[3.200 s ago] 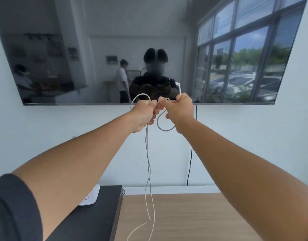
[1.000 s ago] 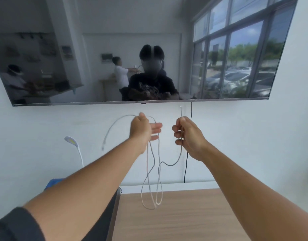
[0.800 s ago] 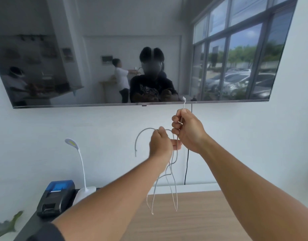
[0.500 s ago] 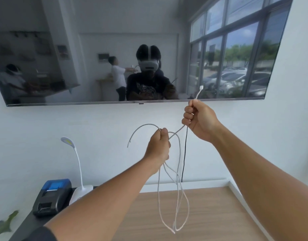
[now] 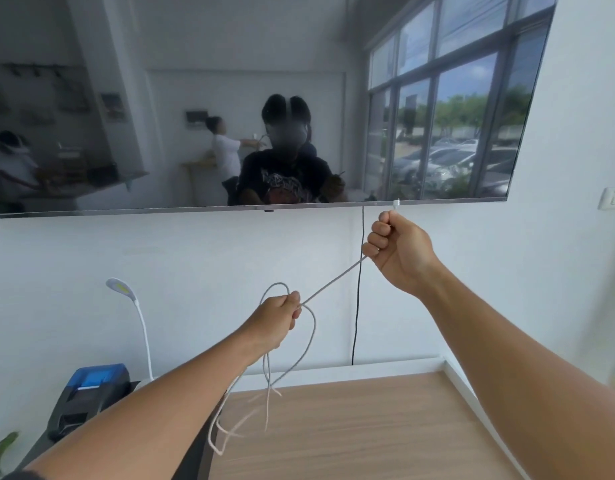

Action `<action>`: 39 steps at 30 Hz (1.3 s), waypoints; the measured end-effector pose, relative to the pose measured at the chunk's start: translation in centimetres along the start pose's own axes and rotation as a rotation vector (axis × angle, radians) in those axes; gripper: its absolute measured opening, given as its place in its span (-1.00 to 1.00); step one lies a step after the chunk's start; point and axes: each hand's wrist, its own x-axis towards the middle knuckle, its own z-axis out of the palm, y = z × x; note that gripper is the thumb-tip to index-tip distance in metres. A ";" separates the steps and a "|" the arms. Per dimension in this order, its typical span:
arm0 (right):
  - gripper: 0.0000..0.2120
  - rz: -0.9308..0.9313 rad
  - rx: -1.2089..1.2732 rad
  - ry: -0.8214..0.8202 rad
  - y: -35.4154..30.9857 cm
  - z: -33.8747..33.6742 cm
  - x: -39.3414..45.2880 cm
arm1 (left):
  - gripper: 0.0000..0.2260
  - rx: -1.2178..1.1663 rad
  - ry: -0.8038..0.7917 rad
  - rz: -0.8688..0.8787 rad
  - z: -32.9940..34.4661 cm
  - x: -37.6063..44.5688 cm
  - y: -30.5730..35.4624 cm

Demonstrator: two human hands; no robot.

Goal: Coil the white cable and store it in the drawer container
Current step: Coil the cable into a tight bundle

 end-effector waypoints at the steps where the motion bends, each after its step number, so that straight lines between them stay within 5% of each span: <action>1: -0.71 0.003 0.007 0.000 0.1 0.1 0.0 | -0.66 -0.032 -0.026 -0.027 0.0 -0.2 -0.1; 12: -0.67 0.233 -0.241 -0.191 2.6 -0.2 -2.6 | -0.67 -0.637 -0.113 -0.410 -2.9 0.7 2.2; 16: -0.69 0.301 -0.422 -0.322 4.9 -0.7 -4.7 | -0.62 -0.603 -0.195 -0.392 -4.5 1.3 4.9; 21: -0.70 0.319 -1.090 -0.447 7.4 -1.2 -6.6 | -0.58 -0.421 -0.170 -0.317 -5.4 1.6 8.1; 27: -0.68 0.185 -1.541 -0.142 8.6 -1.4 -5.7 | -0.68 -0.205 0.010 -0.209 -4.9 0.8 8.8; 29: -0.70 0.159 -1.490 -0.013 8.6 -0.9 -5.0 | -0.71 -0.203 0.024 -0.179 -4.5 0.4 8.5; 33: -0.68 0.151 -0.970 0.195 7.9 0.0 -3.9 | -0.73 -0.224 0.035 -0.143 -3.7 -0.2 7.6; 39: -0.66 0.124 -0.547 0.234 7.3 1.0 -2.5 | -0.66 -0.305 -0.008 -0.068 -3.0 -1.7 6.0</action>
